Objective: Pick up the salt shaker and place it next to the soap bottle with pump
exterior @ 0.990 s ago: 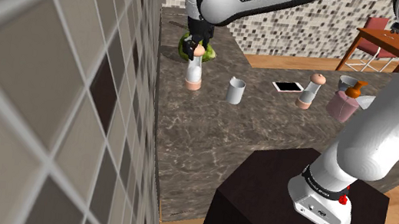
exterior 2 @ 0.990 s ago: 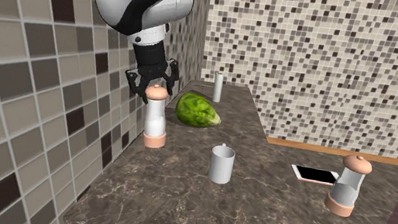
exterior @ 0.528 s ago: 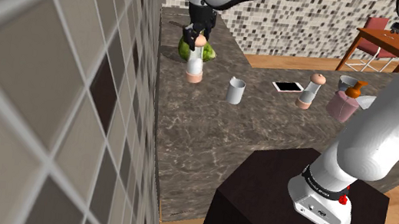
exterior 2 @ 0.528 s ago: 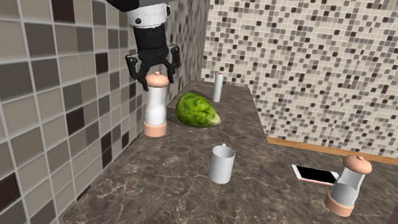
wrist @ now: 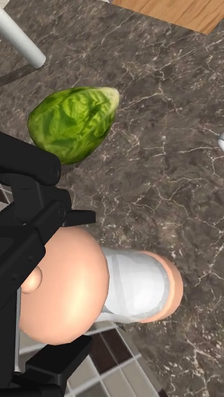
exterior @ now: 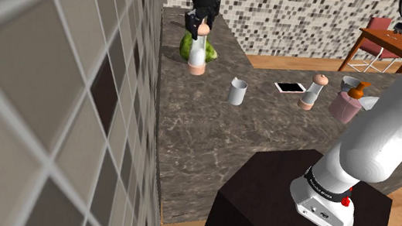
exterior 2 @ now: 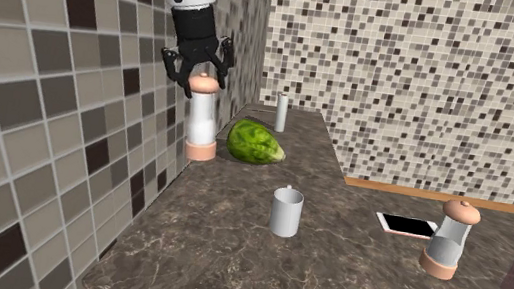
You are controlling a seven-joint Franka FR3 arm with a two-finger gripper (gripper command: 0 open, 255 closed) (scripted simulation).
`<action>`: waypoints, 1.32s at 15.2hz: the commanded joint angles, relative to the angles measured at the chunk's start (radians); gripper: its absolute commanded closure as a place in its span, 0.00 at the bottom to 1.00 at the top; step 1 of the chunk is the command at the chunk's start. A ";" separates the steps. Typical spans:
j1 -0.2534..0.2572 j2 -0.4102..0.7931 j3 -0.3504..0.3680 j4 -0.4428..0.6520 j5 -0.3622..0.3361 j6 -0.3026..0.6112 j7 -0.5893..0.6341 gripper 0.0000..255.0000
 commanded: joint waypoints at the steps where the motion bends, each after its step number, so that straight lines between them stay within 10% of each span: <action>1: 0.000 0.005 0.000 0.033 0.001 -0.027 -0.008 1.00; 13: 0.008 0.044 0.007 0.238 -0.002 -0.190 -0.044 1.00; 20: -0.051 -0.208 -0.067 -0.055 0.049 -0.111 -0.161 1.00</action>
